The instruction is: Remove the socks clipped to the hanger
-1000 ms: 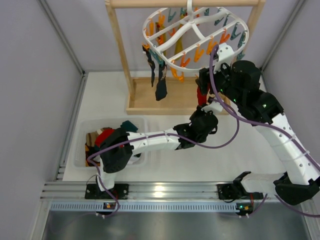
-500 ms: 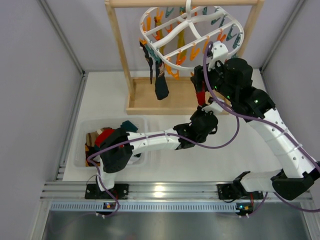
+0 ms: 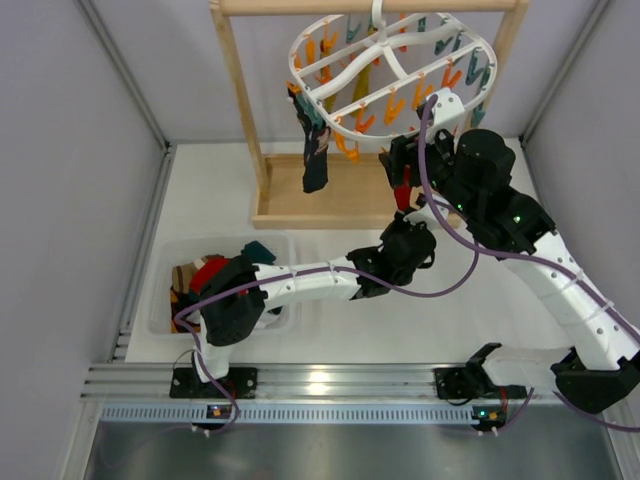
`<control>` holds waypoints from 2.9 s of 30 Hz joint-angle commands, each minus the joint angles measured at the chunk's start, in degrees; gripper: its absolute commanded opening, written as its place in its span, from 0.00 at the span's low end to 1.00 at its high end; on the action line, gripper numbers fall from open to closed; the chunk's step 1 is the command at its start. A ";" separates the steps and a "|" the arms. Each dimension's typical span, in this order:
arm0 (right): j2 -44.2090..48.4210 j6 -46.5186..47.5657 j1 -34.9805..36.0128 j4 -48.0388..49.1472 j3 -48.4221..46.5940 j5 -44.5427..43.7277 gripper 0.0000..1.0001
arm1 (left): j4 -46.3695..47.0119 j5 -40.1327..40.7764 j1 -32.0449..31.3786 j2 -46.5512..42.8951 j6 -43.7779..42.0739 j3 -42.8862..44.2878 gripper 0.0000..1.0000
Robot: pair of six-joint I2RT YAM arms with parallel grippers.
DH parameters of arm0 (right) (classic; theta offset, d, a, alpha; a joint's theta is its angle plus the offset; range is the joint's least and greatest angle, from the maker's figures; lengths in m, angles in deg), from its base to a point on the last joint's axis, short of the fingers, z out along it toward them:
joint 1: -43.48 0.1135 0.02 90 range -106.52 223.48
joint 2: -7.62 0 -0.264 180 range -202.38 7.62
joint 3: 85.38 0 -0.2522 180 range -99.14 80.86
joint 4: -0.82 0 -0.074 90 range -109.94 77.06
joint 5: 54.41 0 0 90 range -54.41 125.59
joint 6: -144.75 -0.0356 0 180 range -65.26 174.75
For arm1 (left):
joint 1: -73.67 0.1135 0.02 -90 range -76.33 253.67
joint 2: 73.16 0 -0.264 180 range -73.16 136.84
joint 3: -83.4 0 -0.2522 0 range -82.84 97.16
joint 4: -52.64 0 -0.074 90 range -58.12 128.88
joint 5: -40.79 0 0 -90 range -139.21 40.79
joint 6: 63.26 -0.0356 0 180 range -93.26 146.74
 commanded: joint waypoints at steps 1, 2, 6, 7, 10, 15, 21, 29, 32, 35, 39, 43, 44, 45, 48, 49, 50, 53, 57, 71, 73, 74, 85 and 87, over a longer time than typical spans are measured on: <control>0.29 1.51 0.91 4.09 -1.92 -1.07 0.67 | 0.71 0.00 -0.02 -1.47 0.19 0.95 0.00; 0.28 1.60 1.00 3.82 -1.92 -1.06 0.67 | 0.62 0.00 -0.02 -1.55 0.28 0.87 0.00; 0.28 1.51 1.18 2.76 -1.83 1.12 0.66 | 0.53 0.09 0.06 -1.29 0.01 1.22 0.00; 0.46 1.51 1.26 2.41 -1.66 2.79 0.66 | 0.53 0.09 0.06 -1.29 0.10 1.13 0.00; 2.47 0.90 2.14 2.23 0.62 5.69 0.66 | 0.45 0.18 0.06 -1.29 0.19 0.87 0.00; 5.99 0.10 3.20 2.32 4.67 6.58 0.66 | 0.36 0.26 0.06 -1.29 0.45 0.43 0.00; 4.77 1.33 3.46 2.14 3.89 2.20 0.67 | -0.08 -0.35 -0.02 -1.73 1.51 0.25 0.00; -0.85 3.71 4.43 0.74 -2.53 -2.56 0.68 | -0.35 -1.49 -0.02 -2.17 2.21 0.34 0.00; -2.17 4.06 5.04 2.14 -3.24 -5.36 0.67 | -0.35 -1.93 -0.02 -2.34 2.30 0.25 0.00; -3.41 4.67 5.31 2.76 -3.68 -9.14 0.67 | -0.43 -2.20 -0.02 -2.61 2.30 -0.10 0.00; -3.24 4.85 5.31 5.74 -2.45 -12.83 0.61 | -0.35 -2.11 -0.02 -2.78 2.04 -0.45 0.00; -2.62 5.11 5.84 8.20 -1.22 -15.56 0.56 | -0.43 -2.28 0.06 -2.70 2.21 -0.63 0.00; -2.70 5.20 5.92 8.38 -1.04 -15.83 0.55 | -0.35 -2.46 -0.02 -2.61 2.30 -0.63 0.00; -2.71 5.46 5.92 8.65 -1.04 -15.66 0.54 | -0.35 -2.46 -0.02 -2.70 2.30 -0.63 0.00; -2.97 5.99 6.10 9.00 -1.39 -15.57 0.50 | -0.26 -2.72 -0.02 -2.35 2.30 -0.63 0.00; -3.06 6.08 6.19 9.09 -1.48 -15.65 0.47 | -0.35 -2.72 -0.02 -2.17 2.21 -0.54 0.00; -3.23 6.26 6.27 9.35 -1.66 -15.65 0.46 | -0.26 -2.81 -0.02 -2.08 2.21 -0.45 0.00; -3.58 6.70 6.45 9.96 -1.83 -15.65 0.43 | -0.35 -3.07 -0.02 -1.64 2.39 -0.28 0.00; -2.97 6.87 6.63 10.84 -1.13 -16.09 0.29 | -0.35 -3.08 -0.02 -1.64 2.30 -0.45 0.00; 1.60 4.59 6.80 13.04 3.09 -15.13 0.00 | -2.54 -5.72 2.35 -4.80 9.15 -7.66 0.00; 1.69 4.59 6.71 12.35 3.09 -15.30 0.00 | -3.07 -5.36 2.35 -6.46 9.94 -8.88 0.00; 1.60 4.67 6.71 11.91 3.17 -15.22 0.00 | -3.51 -4.93 2.35 -7.35 10.38 -9.41 0.00; 6.77 2.39 0.40 7.24 8.09 -13.90 0.04 | -26.44 -3.51 10.16 -28.78 30.76 -21.88 0.00; 7.75 1.51 -1.54 6.55 8.71 -12.50 0.04 | -28.55 -4.39 13.33 -35.26 33.83 -26.35 0.00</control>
